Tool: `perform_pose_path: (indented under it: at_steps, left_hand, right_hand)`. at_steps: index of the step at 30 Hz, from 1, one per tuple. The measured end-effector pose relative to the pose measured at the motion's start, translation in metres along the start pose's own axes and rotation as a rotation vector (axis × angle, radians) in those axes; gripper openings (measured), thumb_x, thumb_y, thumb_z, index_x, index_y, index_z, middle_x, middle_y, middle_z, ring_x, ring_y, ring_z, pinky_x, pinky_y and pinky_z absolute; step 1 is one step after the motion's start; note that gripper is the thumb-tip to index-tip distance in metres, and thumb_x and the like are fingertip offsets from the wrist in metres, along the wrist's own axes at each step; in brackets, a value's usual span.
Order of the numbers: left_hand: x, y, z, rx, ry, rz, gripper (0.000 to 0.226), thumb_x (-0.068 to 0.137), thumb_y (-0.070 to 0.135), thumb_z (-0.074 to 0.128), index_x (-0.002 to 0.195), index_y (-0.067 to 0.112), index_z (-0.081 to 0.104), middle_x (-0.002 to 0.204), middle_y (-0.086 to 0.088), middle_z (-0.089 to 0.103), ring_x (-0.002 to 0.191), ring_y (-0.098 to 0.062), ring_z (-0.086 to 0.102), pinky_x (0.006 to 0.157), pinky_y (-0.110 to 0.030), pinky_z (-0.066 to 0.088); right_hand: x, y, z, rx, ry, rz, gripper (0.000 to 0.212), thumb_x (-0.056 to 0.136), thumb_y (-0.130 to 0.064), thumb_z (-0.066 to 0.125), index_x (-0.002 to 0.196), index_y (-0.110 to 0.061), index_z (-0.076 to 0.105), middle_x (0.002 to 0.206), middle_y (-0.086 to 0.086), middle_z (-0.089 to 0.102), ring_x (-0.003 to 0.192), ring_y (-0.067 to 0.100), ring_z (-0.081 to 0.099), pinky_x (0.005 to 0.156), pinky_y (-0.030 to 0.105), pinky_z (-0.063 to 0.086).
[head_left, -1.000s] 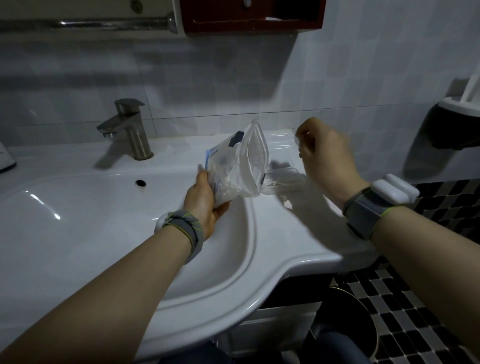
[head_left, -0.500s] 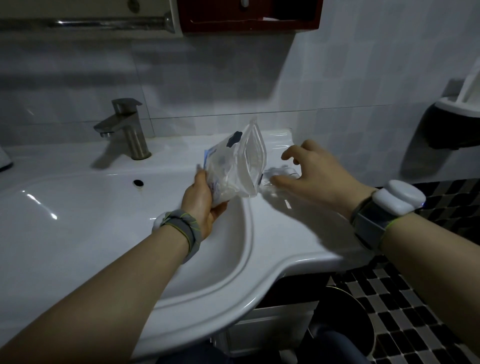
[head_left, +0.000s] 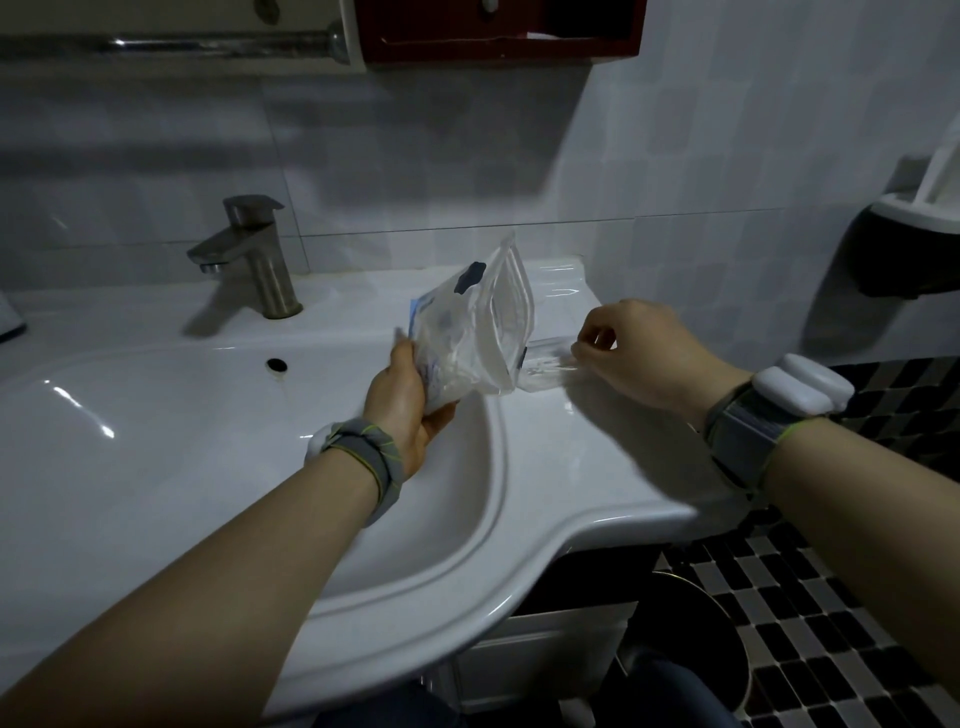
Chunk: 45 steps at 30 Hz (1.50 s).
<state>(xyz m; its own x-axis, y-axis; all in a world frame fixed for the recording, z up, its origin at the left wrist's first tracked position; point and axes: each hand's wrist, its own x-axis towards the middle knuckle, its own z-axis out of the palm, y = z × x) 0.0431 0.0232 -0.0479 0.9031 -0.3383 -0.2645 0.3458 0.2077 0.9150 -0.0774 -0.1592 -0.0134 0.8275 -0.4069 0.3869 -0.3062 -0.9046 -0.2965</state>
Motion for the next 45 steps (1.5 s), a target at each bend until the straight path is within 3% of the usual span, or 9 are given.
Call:
perform_pose_path:
  at_steps: [8, 15, 20, 23, 28, 32, 37, 41, 45]
  left_hand:
    - [0.002, -0.001, 0.0, -0.005, -0.007, -0.006, 0.034, 0.101, 0.051, 0.041, 0.094, 0.026, 0.063, 0.085, 0.003, 0.067, 0.072, -0.013, 0.062, 0.042, -0.017, 0.049]
    - [0.003, 0.0, -0.001, -0.011, -0.014, -0.015, 0.035, 0.101, 0.054, 0.041, 0.096, 0.026, 0.063, 0.086, 0.003, 0.067, 0.071, -0.012, 0.061, 0.043, -0.017, 0.049]
    - [0.002, 0.0, -0.001, -0.019, -0.009, -0.019, 0.035, 0.1, 0.054, 0.042, 0.093, 0.027, 0.063, 0.086, 0.003, 0.068, 0.073, -0.012, 0.062, 0.043, -0.017, 0.049]
    - [0.002, 0.0, -0.001, -0.014, -0.005, -0.012, 0.034, 0.1, 0.053, 0.042, 0.091, 0.027, 0.062, 0.086, 0.003, 0.067, 0.073, -0.012, 0.062, 0.044, -0.017, 0.05]
    - [0.002, 0.0, 0.0, -0.016, -0.002, -0.011, 0.034, 0.101, 0.052, 0.041, 0.09, 0.027, 0.062, 0.084, 0.003, 0.066, 0.072, -0.013, 0.062, 0.042, -0.017, 0.049]
    - [0.001, 0.0, -0.001, -0.012, -0.009, -0.007, 0.035, 0.101, 0.052, 0.041, 0.09, 0.026, 0.062, 0.084, 0.003, 0.066, 0.071, -0.012, 0.061, 0.042, -0.017, 0.049]
    - [0.001, 0.0, 0.0, -0.006, -0.01, -0.007, 0.034, 0.101, 0.051, 0.041, 0.09, 0.027, 0.061, 0.085, 0.003, 0.066, 0.073, -0.012, 0.061, 0.043, -0.017, 0.049]
    - [0.001, 0.001, -0.001, -0.015, -0.018, -0.017, 0.034, 0.1, 0.053, 0.043, 0.094, 0.026, 0.062, 0.084, 0.003, 0.067, 0.071, -0.011, 0.062, 0.044, -0.017, 0.05]
    - [0.002, 0.001, 0.0, -0.008, -0.01, -0.013, 0.034, 0.1, 0.054, 0.043, 0.092, 0.027, 0.062, 0.083, 0.005, 0.067, 0.07, -0.011, 0.061, 0.047, -0.019, 0.049]
  right_hand:
    - [0.004, -0.005, -0.006, 0.091, -0.185, 0.11, 0.024, 0.08, -0.047, 0.064, 0.089, -0.026, 0.07, 0.086, -0.006, 0.063, 0.081, 0.015, 0.057, 0.068, 0.026, 0.041]
    - [0.0, -0.005, -0.006, 0.025, -0.133, 0.013, 0.032, 0.09, -0.044, 0.058, 0.079, -0.017, 0.071, 0.072, -0.012, 0.054, 0.072, 0.012, 0.054, 0.064, 0.024, 0.036]
    - [-0.003, -0.007, -0.01, 0.066, -0.149, 0.024, 0.033, 0.081, -0.055, 0.062, 0.087, -0.024, 0.072, 0.091, -0.004, 0.056, 0.084, 0.016, 0.057, 0.076, 0.028, 0.044]
    - [-0.006, -0.006, -0.011, 0.051, -0.161, -0.047, 0.019, 0.076, -0.045, 0.07, 0.088, -0.031, 0.069, 0.1, -0.005, 0.048, 0.087, 0.014, 0.053, 0.074, 0.024, 0.039]
    - [-0.006, -0.005, -0.003, 0.012, -0.082, -0.172, 0.008, 0.083, -0.03, 0.067, 0.087, -0.028, 0.073, 0.101, -0.002, 0.053, 0.088, 0.016, 0.057, 0.081, 0.03, 0.047]
    - [-0.005, -0.006, -0.005, 0.039, -0.105, -0.181, 0.009, 0.087, -0.027, 0.063, 0.088, -0.026, 0.072, 0.094, -0.006, 0.061, 0.07, 0.002, 0.05, 0.067, 0.019, 0.037]
    - [0.001, -0.005, -0.006, 0.111, -0.12, -0.117, 0.012, 0.088, -0.021, 0.059, 0.086, -0.022, 0.071, 0.084, -0.007, 0.068, 0.059, -0.009, 0.051, 0.057, 0.003, 0.037]
    - [0.002, -0.005, -0.001, 0.051, -0.048, -0.097, 0.017, 0.086, -0.013, 0.058, 0.091, -0.018, 0.073, 0.09, 0.003, 0.066, 0.079, 0.015, 0.058, 0.07, 0.022, 0.041]
    - [0.002, -0.001, 0.008, 0.004, 0.007, -0.042, 0.026, 0.082, -0.006, 0.055, 0.096, -0.019, 0.072, 0.092, 0.004, 0.056, 0.08, 0.022, 0.055, 0.073, 0.025, 0.039]
